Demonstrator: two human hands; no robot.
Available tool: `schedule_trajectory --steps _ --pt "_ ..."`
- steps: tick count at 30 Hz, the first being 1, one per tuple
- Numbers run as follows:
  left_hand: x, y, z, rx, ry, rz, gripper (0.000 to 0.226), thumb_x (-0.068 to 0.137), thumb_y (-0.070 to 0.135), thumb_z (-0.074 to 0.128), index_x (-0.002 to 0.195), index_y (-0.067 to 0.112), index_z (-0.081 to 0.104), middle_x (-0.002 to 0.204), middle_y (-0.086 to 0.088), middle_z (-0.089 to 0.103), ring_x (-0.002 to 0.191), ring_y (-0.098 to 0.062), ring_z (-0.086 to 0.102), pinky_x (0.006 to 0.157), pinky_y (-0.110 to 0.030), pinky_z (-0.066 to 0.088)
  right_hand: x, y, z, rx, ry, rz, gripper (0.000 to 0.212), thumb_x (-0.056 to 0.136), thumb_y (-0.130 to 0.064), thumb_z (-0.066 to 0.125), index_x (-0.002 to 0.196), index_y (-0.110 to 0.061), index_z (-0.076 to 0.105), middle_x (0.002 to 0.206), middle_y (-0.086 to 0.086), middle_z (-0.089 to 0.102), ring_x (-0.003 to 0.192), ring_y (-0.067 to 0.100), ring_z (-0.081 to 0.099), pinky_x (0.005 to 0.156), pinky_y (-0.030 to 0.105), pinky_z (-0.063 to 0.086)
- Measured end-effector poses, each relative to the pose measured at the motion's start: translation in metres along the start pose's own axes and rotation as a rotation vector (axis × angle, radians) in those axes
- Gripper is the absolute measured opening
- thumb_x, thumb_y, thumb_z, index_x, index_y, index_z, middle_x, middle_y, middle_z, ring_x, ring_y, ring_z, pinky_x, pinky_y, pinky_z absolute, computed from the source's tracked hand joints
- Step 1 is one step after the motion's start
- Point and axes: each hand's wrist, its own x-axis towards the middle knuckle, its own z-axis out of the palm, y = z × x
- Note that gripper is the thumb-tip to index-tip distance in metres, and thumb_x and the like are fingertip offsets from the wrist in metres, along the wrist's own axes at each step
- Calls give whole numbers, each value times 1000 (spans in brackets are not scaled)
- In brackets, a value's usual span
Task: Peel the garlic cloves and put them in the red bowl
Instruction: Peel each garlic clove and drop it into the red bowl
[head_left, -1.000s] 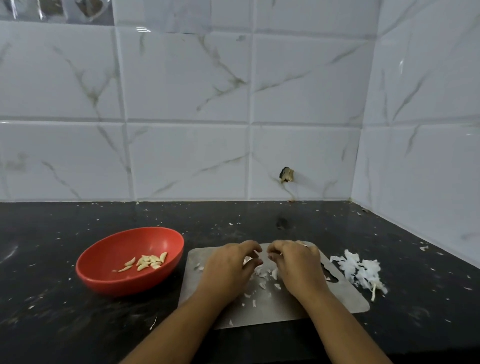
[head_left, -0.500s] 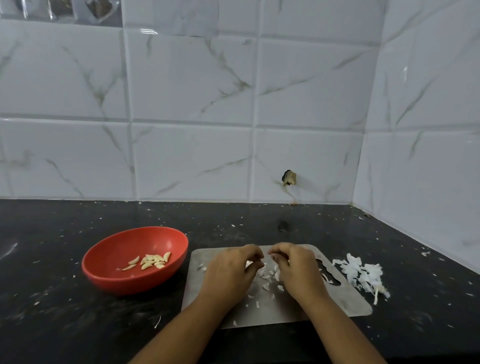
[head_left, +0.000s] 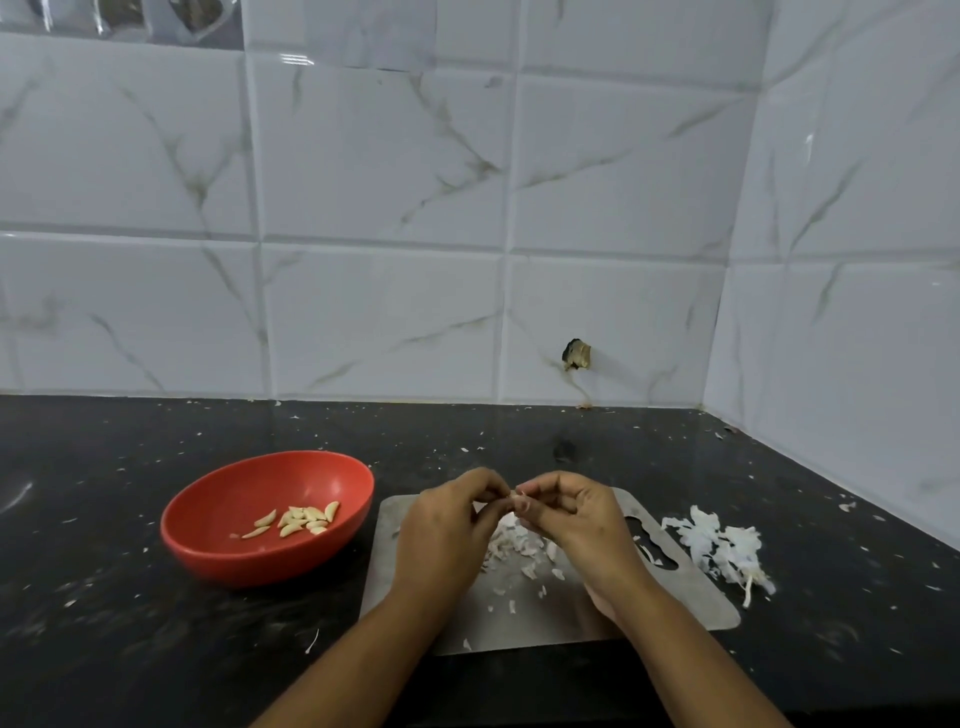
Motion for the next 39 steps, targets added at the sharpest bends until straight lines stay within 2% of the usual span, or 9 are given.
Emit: schedule_trajectory --steps 2,6,12,16,24,31,33,36,39 --pt "0 -1 -1 -56 5 -34 9 81 21 75 81 29 71 74 16 70 67 0 64 60 -32 54 -1 1 0 6 -5 2 11 81 -3 73 91 0 70 85 14 74 81 20 72 71 22 55" --pt "-1 -1 -1 -98 16 -52 14 79 15 76 78 28 72 74 18 70 69 3 64 61 -23 54 -1 2 0 -11 -16 -24 11 81 -3 73 91 1 69 85 13 74 81 20 72 71 23 55" --pt "0 0 -1 -108 3 -109 25 78 19 77 72 38 62 84 20 68 65 -4 63 60 -25 53 -1 3 -1 -25 -35 -54 7 82 -2 72 89 -1 69 88 14 74 85 23 72 72 24 56" --pt "0 0 -4 -70 -66 -110 18 81 22 74 75 36 64 83 14 70 71 -2 62 63 -24 50 -2 4 -2 -45 -45 -59 6 83 0 71 84 -5 69 88 12 74 84 23 72 71 23 55" --pt "0 -6 4 -98 -73 -88 26 85 21 70 76 41 58 88 5 72 73 -8 64 68 -39 54 0 5 0 -47 -22 -83 4 83 1 71 84 -3 70 84 12 74 79 20 72 69 22 55" --pt "0 -6 5 -124 -69 -92 19 84 21 71 76 34 60 86 8 71 70 -10 63 66 -40 53 1 7 0 -36 57 -73 6 82 -3 72 88 -1 70 83 11 75 80 21 72 70 23 56" --pt "0 -6 4 -122 -40 -87 20 83 19 72 77 33 60 85 10 71 70 -6 63 65 -35 54 1 7 0 -12 52 -52 7 84 -3 71 90 -1 70 83 12 75 80 22 73 70 23 56" --pt "0 -4 1 -199 -35 -84 19 84 13 72 84 30 66 83 18 71 80 6 65 64 -18 52 0 7 1 25 30 -35 6 85 0 68 91 -1 69 82 14 74 77 21 72 69 22 56" --pt "0 -5 2 -153 -62 -24 12 86 19 70 92 27 75 82 20 71 78 7 65 64 -8 46 0 5 0 17 36 -42 7 85 0 68 92 -1 68 79 13 73 73 18 71 67 21 55"
